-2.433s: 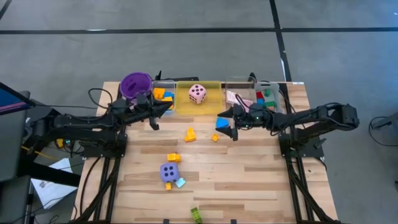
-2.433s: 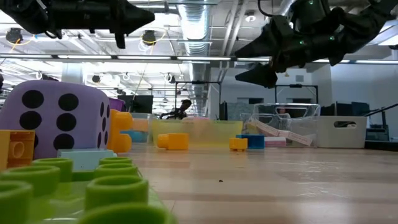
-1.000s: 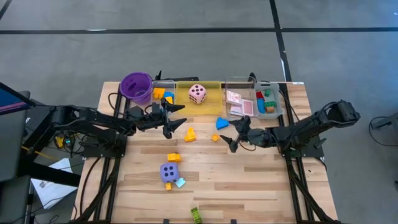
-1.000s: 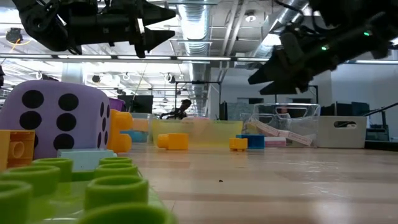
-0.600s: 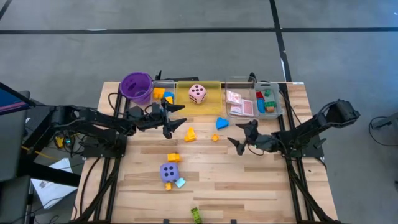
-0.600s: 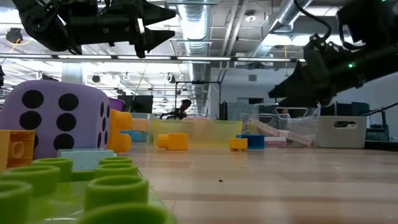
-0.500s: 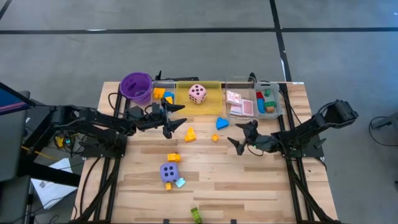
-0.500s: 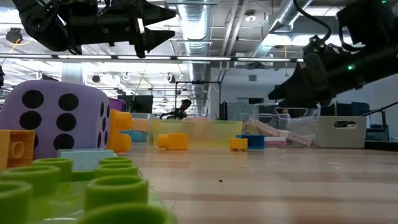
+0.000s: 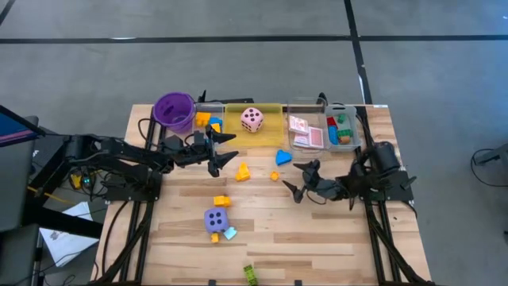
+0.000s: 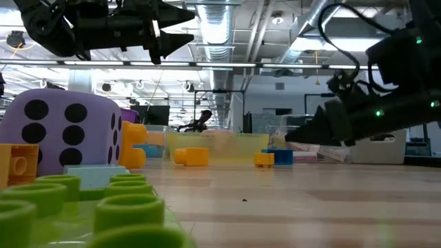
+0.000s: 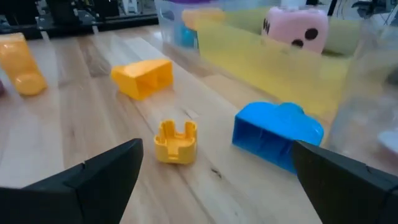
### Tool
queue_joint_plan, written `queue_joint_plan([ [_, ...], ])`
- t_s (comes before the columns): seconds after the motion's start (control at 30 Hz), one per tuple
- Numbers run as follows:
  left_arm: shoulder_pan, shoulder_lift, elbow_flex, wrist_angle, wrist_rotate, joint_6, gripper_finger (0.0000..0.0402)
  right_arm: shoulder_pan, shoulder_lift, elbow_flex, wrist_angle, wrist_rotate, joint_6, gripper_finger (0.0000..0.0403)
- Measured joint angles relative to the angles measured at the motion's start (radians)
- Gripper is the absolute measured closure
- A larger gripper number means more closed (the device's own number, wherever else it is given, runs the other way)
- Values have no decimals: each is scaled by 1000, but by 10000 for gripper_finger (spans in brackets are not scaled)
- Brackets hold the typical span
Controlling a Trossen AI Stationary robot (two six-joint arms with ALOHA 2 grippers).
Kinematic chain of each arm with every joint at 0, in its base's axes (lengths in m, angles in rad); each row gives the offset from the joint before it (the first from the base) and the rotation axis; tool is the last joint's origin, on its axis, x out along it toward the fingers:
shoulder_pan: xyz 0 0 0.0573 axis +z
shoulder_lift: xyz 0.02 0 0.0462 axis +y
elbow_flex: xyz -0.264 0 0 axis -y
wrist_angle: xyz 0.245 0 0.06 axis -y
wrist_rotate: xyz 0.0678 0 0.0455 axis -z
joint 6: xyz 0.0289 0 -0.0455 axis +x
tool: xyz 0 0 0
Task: Pick & Place Toys
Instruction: Put the top small yellow game piece into the gray bin
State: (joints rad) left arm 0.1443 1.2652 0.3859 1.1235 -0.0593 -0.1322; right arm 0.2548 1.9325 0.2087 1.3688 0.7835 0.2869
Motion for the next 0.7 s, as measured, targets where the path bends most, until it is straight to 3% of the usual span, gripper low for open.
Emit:
queue_joint_plan([
  [0.37, 0, 0, 0, -2, 0, 0, 92, -55, 154, 109, 23, -186, 99, 3],
  [0.7, 0, 0, 0, -14, 0, 0, 92, -87, 281, 290, -16, -182, -2, 3],
])
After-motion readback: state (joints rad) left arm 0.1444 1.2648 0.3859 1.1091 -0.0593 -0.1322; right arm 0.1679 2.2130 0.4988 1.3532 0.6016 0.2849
